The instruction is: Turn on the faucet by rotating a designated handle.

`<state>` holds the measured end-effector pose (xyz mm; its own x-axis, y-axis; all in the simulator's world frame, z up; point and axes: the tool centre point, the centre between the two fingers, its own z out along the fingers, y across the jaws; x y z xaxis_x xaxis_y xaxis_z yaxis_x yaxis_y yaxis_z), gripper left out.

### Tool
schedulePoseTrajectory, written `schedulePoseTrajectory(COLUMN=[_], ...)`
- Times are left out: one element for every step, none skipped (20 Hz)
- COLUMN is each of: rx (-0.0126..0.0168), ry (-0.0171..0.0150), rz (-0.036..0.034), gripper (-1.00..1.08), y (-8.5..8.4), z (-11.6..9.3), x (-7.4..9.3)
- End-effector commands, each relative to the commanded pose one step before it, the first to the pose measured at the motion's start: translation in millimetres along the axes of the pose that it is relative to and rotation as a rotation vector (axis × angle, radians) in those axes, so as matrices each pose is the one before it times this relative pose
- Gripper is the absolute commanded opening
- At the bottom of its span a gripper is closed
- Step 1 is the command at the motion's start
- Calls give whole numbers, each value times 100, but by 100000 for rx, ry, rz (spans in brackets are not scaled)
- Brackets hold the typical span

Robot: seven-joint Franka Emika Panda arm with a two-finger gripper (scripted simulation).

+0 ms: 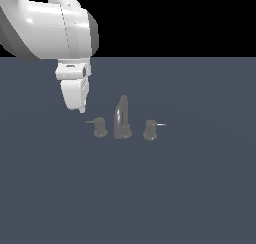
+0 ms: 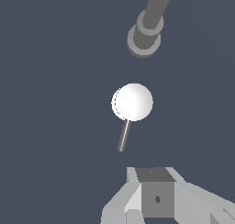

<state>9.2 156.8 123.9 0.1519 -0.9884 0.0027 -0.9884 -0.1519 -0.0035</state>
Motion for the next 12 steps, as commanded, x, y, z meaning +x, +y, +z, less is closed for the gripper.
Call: schedulePoseTrajectory(rx=[-56, -42, -39, -36, -33, -31, -29, -27, -25, -22, -20, -17], ry=[195, 21, 17, 10, -1, -14, -24, -29, -30, -29, -28, -28], rz=[5591, 2047, 1958, 1870, 1786, 1685, 1576, 1471, 1351, 1217, 1076, 934], gripper=[-100, -100, -100, -100, -100, -100, -100, -100, -100, -100, -100, -100], y=[-1145, -424, -406, -389, -373, -354, -332, -311, -286, -258, -228, -199], z=[1417, 514, 490, 466, 440, 411, 379, 352, 322, 289, 255, 219], x=[571, 200, 191, 182, 173, 164, 153, 142, 130, 118, 103, 89])
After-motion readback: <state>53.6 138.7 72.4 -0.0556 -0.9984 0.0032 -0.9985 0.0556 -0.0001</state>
